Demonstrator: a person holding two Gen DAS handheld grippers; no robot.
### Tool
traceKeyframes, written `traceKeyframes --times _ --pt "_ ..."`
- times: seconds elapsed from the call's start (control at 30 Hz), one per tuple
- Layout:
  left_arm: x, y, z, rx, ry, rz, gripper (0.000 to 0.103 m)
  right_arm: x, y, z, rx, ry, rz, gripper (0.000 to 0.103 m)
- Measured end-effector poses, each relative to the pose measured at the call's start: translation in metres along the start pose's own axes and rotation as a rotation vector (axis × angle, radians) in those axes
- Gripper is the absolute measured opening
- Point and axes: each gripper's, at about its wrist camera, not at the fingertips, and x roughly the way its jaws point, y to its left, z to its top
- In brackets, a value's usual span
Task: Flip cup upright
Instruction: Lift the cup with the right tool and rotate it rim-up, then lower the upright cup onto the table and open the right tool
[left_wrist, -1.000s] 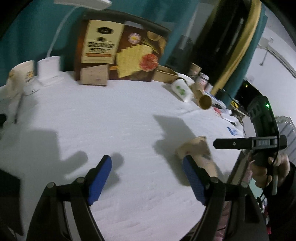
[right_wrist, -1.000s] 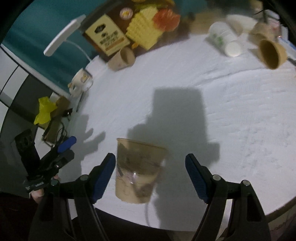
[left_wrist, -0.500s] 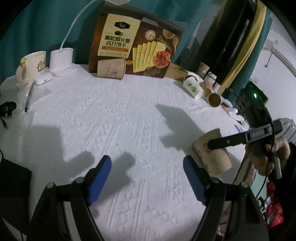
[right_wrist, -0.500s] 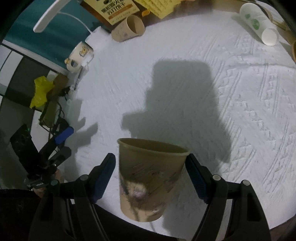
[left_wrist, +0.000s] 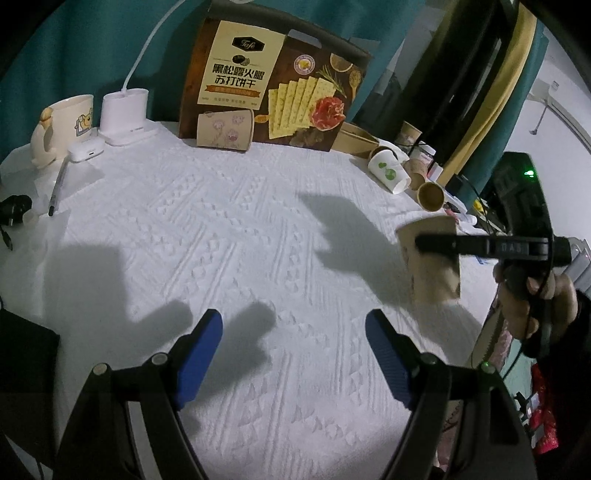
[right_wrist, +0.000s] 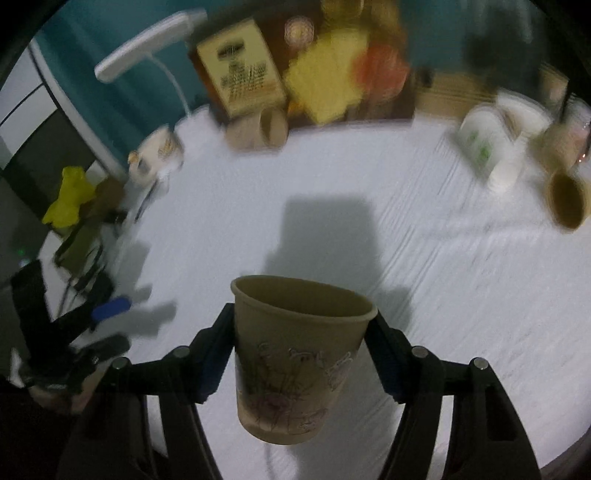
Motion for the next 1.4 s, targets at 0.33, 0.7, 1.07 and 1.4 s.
traceKeyframes --times 0.33,0.7,1.07,1.4 --pt "0.002 -0.012 0.0 0.024 0.014 0.007 0.08 -0.008 0.004 -0.029 -0.079 -0.309 -0.294 0.065" --pt "0.009 -0.029 0.0 0.059 0.036 0.003 0.08 -0.011 0.014 -0.058 -0.053 -0.419 -0.335 0.065" --pt "0.017 -0.044 -0.002 0.085 0.065 -0.01 0.08 -0.015 0.021 -0.092 -0.058 -0.46 -0.333 0.065" --pt "0.027 -0.051 -0.005 0.097 0.106 -0.007 0.08 -0.014 0.013 -0.108 -0.016 -0.442 -0.304 0.065"
